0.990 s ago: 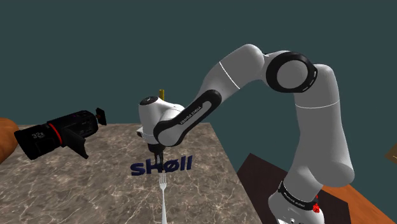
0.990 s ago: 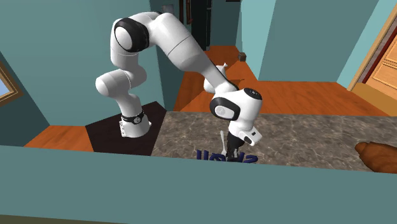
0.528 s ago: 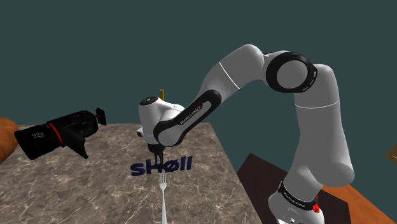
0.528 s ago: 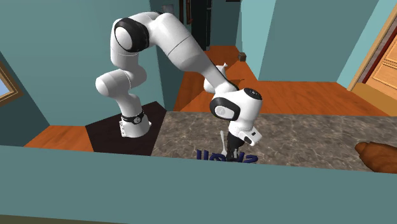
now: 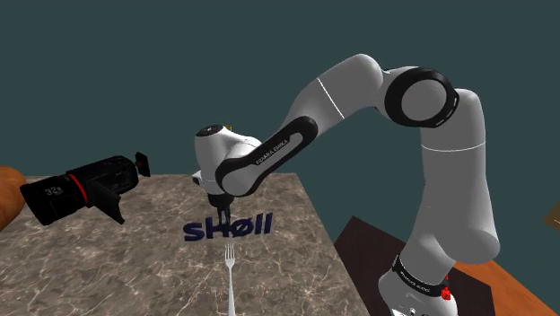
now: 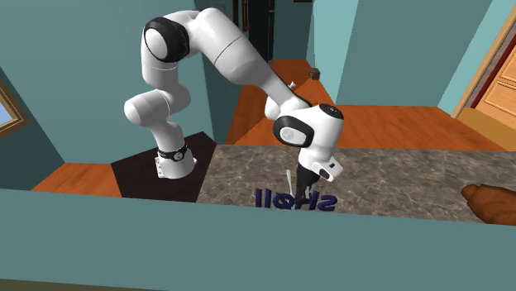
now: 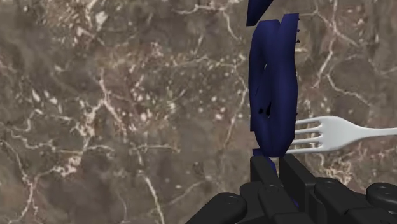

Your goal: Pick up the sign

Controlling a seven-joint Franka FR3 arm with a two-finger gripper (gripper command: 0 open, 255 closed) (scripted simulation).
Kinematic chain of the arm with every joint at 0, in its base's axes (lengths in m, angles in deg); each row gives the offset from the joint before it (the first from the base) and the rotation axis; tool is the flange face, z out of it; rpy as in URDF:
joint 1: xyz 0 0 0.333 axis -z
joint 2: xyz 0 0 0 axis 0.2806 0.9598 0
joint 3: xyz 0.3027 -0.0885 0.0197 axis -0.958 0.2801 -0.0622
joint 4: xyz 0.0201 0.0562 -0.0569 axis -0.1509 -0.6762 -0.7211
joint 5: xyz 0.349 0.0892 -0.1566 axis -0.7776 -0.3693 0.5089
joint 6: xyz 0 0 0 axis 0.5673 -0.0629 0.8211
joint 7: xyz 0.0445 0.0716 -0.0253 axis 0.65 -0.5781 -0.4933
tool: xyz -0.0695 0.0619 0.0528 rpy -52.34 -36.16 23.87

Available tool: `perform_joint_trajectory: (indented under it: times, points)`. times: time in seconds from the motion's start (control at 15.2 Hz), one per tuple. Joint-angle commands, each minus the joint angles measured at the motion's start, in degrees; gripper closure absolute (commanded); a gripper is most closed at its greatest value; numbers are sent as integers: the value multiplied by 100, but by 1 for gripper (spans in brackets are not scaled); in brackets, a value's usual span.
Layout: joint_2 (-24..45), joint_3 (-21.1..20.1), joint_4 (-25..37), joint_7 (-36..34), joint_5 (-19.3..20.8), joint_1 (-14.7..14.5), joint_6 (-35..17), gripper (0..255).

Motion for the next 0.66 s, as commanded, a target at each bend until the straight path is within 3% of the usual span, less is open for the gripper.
perform_joint_trajectory:
  times: [0.0,0.59]
  points:
    - [-97,-15,28,31,-32,13,124,255]
    - [-432,-64,137,121,-141,44,557,255]
